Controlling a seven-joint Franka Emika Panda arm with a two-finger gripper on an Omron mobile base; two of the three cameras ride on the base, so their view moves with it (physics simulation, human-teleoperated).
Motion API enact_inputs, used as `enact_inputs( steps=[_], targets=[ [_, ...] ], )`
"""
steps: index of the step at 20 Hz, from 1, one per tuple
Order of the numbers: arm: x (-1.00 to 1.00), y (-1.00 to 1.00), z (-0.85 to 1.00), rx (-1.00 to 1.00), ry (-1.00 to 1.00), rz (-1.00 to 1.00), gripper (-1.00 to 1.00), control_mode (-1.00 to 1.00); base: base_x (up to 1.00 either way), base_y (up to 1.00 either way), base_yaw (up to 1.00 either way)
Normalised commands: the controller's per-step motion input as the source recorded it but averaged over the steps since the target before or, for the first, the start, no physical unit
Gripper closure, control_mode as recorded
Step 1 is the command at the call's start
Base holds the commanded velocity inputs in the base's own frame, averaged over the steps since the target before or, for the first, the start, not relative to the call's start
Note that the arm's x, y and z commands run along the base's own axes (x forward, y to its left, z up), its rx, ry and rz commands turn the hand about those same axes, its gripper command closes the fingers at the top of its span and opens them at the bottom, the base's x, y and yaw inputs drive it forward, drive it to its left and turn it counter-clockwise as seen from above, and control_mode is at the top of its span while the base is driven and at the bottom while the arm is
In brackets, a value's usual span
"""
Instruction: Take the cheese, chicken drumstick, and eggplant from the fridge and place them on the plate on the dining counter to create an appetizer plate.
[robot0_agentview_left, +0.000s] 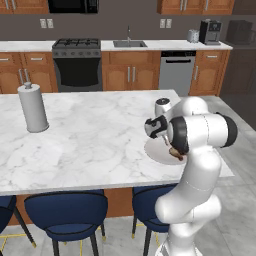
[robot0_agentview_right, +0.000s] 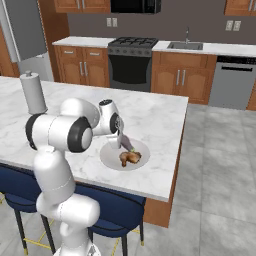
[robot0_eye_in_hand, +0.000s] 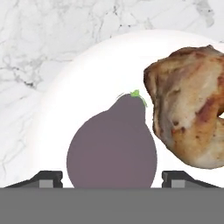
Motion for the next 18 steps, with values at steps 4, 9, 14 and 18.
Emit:
enact_inputs(
  steps=[4,9,14,18],
  targets=[
    [-0.33,-0.01,0.00,0.00,0.00,0.00,-1.00,-1.00,0.00,0.00,0.00],
    [-0.46,0.00,0.06,0.00,0.00,-0.02,-1.00,-1.00,0.00,0.00,0.00],
    [-0.54,0.00,0.44,0.00,0.00,-0.04,-1.00,-1.00,0.00,0.00,0.00],
    [-0.63,0.00,0.65,0.00,0.00,-0.01,-1.00,-1.00,0.00,0.00,0.00]
  ],
)
